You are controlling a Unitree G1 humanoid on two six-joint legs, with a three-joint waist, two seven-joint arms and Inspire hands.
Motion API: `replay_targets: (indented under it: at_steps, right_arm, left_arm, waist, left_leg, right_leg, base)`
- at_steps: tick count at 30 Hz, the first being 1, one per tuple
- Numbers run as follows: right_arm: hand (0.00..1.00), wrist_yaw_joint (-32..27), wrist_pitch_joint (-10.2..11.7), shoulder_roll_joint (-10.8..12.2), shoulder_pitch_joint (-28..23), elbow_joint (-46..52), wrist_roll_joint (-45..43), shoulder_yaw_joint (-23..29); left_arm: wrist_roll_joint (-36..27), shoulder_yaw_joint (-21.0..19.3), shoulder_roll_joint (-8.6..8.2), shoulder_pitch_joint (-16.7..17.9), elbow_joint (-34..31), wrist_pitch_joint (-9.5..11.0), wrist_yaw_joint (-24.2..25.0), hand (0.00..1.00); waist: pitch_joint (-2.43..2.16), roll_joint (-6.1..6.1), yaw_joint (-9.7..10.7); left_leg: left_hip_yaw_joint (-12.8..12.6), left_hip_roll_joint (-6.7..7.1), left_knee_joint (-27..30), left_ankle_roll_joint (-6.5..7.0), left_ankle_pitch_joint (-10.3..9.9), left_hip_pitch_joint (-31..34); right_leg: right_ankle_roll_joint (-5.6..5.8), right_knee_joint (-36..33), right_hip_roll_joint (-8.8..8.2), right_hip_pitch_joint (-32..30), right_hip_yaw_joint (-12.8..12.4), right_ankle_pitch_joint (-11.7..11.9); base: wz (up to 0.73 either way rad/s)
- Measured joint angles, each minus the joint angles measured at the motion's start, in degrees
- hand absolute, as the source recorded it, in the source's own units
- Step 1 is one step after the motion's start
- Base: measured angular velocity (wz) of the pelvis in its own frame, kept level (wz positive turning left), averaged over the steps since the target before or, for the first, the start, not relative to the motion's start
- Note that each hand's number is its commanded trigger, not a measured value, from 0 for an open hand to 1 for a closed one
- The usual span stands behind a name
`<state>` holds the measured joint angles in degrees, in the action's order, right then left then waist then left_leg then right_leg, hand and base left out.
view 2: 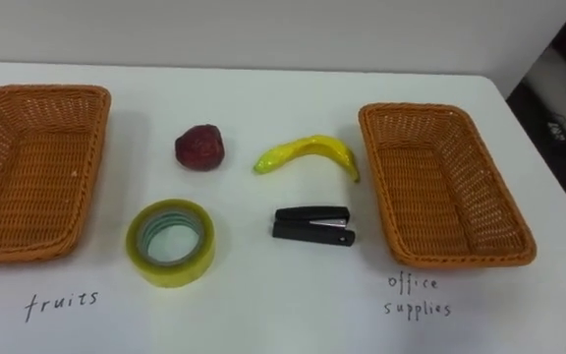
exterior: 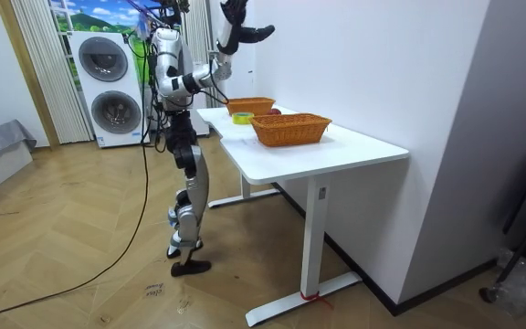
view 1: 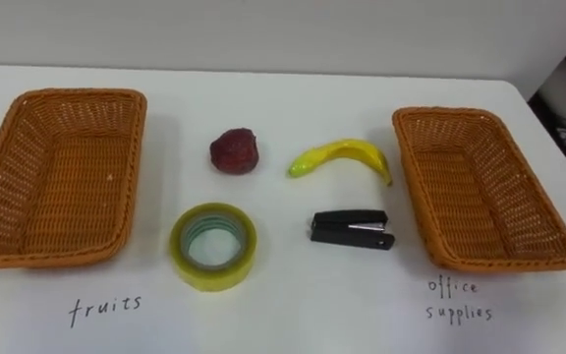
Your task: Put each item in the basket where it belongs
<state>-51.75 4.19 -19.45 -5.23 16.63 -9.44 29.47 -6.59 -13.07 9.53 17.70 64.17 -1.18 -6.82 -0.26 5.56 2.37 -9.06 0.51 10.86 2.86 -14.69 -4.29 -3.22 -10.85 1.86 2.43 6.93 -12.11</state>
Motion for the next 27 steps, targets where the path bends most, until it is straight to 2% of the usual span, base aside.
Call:
replay_targets:
  at_steps: [2, 4, 7, 9, 12, 15, 19, 23, 27]
  right_arm:
    - [0.00, 1.11, 0.00, -0.07, 1.04, 0.00, 0.01, -1.10]
    - [0.00, 2.89, -0.07, -0.44, 1.81, 0.01, 0.19, -1.26]
    - [0.00, 4.95, -0.24, -2.29, 6.33, 0.05, -0.13, -2.36]
    - [0.00, 6.40, -0.48, -4.36, 9.01, 0.40, -0.26, -4.55]
    - [0.00, 9.42, -0.73, -6.49, 9.94, 0.49, -0.15, -7.51]
    - [0.00, 13.57, -3.01, -6.63, 11.14, 1.37, -0.05, -10.64]
    - [0.00, 16.84, -5.12, -6.67, 13.00, 1.29, 0.51, -11.79]
    - [0.00, 20.38, -5.30, -6.96, 14.67, 1.09, 1.63, -15.08]
    - [0.00, 25.11, -5.40, -7.24, 16.27, -1.03, 1.64, -18.44]
  left_arm:
    - [0.02, 0.42, 0.57, -0.02, 0.57, -0.06, -0.04, 0.00]
    - [0.05, 0.58, 0.75, 0.08, 0.44, -0.12, -0.18, 0.00]
    - [0.54, 0.61, 0.76, 0.03, 0.38, -0.12, 0.01, 0.00]
    - [0.58, 0.57, 0.97, -0.46, 0.55, -0.08, 0.11, 0.00]
    - [0.55, 0.59, 1.07, -0.64, 0.47, -0.11, 0.24, 0.00]
    - [0.70, 0.73, 1.11, -0.82, 0.47, -1.04, 0.87, 0.00]
    - [2.15, 1.03, 1.67, -2.07, 0.42, -2.29, 1.24, 0.00]
    - [2.79, 2.14, 2.50, -2.67, 0.24, -2.26, 0.79, 0.00]
    - [5.63, 2.11, 2.69, -3.19, 0.32, -2.20, 0.79, 0.00]
  waist:
    - [0.25, 0.20, 0.29]
    - [0.20, 0.36, 0.24]
    - [0.36, 0.15, -0.51]
    - [0.34, 0.06, -0.73]
    - [0.32, 0.28, -1.19]
    - [0.26, 0.75, -1.24]
    - [0.31, 1.15, -2.27]
    - [0.13, 1.52, -3.03]
    - [0.19, 1.42, -4.43]
  left_leg:
    - [0.73, 0.01, 0.12, 0.00, 0.00, -0.10]
    - [1.13, 0.06, 0.20, 0.00, 0.00, -0.13]
    - [1.20, 0.09, 0.52, 0.00, 0.00, -0.19]
    - [1.28, 0.06, 0.53, 0.01, 0.01, -0.42]
    - [1.45, 0.04, 0.66, 0.05, 0.08, -0.57]
    - [1.56, 0.08, 0.70, 0.09, 0.22, -0.30]
    - [1.68, 0.20, 0.84, 0.21, 0.29, -0.09]
    - [1.81, 0.19, 0.93, 0.21, 0.30, 0.08]
    - [2.07, 0.18, 0.95, 0.23, 0.31, -0.19]
  right_leg:
    - [-0.01, 0.01, -0.14, 0.54, 1.12, 0.01]
    - [-0.01, -0.05, -0.23, 0.59, 1.50, 0.01]
    - [0.00, -0.05, -0.28, 0.85, 1.52, 0.02]
    - [-0.02, -0.02, -0.28, 1.16, 1.75, 0.03]
    - [-0.03, 0.00, -0.41, 1.57, 2.59, 0.03]
    - [-0.07, 0.00, -0.59, 1.45, 3.12, 0.05]
    - [-0.04, 0.10, -0.82, 1.44, 3.45, 0.04]
    - [0.00, -0.01, -0.86, 1.46, 4.11, 0.07]
    - [0.06, -0.45, -0.94, 1.94, 4.78, 0.14]
  base:
    - [0.20]
    - [0.15]
    - [0.00]
    - [0.02]
    - [0.09]
    - [0.05]
    - [0.07]
    - [0.01]
    - [0.03]
